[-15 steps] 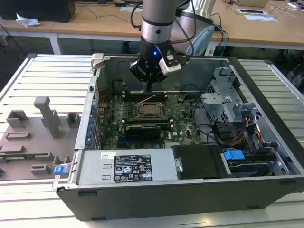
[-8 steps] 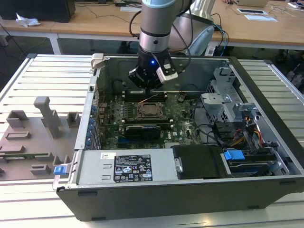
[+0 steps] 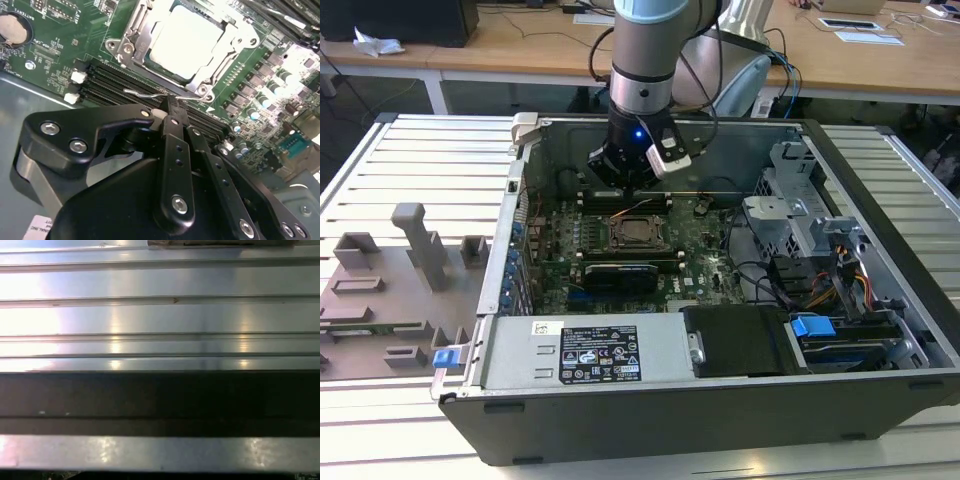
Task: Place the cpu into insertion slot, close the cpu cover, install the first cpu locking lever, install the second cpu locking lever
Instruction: 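Install the first cpu locking lever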
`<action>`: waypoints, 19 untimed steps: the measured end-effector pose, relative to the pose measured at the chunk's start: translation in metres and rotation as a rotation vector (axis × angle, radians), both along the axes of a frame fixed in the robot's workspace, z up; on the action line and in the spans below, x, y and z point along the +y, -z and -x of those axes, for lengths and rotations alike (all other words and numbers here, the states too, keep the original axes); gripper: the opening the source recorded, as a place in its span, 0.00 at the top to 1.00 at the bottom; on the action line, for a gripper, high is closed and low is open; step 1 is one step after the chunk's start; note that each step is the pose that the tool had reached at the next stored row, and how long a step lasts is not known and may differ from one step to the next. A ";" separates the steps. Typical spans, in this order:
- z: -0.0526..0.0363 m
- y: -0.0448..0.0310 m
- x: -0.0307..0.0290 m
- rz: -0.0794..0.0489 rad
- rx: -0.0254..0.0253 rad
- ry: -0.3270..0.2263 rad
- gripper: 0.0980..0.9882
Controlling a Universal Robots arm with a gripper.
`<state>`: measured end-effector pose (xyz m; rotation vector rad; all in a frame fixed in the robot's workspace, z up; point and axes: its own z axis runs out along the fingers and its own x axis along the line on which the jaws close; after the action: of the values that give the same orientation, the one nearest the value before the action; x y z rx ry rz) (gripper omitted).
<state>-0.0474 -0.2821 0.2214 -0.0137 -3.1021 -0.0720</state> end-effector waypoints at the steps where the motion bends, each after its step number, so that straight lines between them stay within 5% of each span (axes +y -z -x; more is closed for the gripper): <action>1: -0.0035 0.0007 0.0000 0.000 0.0011 0.000 0.99; 9: -0.0203 0.0095 0.0000 0.000 0.0120 0.000 0.99; 19: -0.0258 0.0171 -0.0025 0.000 0.0147 0.000 0.99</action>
<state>-0.0217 -0.2846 0.2043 -0.0142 -3.0875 -0.0709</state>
